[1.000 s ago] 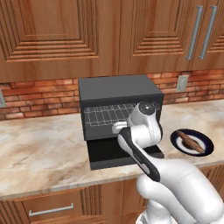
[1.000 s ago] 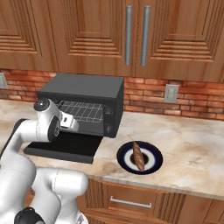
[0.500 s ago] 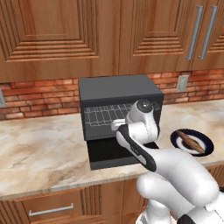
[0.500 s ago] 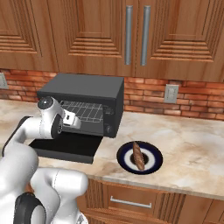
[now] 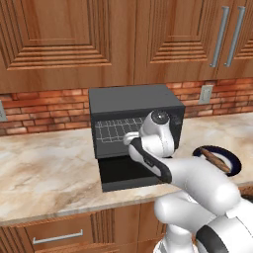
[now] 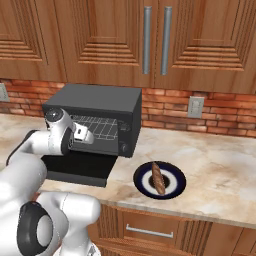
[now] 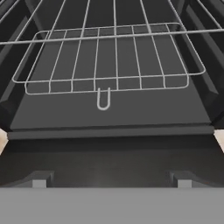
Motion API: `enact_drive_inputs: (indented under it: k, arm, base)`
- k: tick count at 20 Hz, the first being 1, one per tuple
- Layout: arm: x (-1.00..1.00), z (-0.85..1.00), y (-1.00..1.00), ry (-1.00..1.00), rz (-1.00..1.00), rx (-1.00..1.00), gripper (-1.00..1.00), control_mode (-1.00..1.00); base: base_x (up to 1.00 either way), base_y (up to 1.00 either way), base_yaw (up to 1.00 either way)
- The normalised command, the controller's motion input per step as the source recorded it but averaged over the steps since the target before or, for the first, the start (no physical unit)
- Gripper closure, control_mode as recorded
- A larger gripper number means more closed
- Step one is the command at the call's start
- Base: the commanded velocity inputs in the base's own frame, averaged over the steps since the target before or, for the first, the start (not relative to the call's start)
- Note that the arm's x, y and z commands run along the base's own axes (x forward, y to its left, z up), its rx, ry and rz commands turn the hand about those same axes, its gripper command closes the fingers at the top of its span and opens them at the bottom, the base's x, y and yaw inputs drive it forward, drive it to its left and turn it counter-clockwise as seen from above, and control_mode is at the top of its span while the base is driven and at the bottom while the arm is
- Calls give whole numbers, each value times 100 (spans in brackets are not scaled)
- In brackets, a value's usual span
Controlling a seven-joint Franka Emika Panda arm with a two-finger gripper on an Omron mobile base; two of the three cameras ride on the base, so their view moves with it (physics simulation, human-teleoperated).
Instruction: Pull the toaster oven rack outwards. Pick up the baguette from the plate and place it on the toaster oven rack. Close the toaster oven door fully and set the temperature to the lowest setting.
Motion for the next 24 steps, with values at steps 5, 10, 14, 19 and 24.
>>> enact_drive_inputs:
  k: [5, 10, 14, 19, 24]
  arm:
    - [12, -8, 6, 0, 0, 0, -100, -100]
    - [10, -14, 5, 0, 0, 0, -100, -100]
    - [13, -20, 2, 0, 0, -1, -100, -100]
    - [11, -13, 0, 0, 0, 0, -100, -100]
    - [14, -3, 0, 0, 0, 0, -100, -100]
  base:
    - [0, 0, 0]
    - [0, 0, 0]
    - [0, 0, 0]
    - [0, 0, 0]
    - [0, 0, 0]
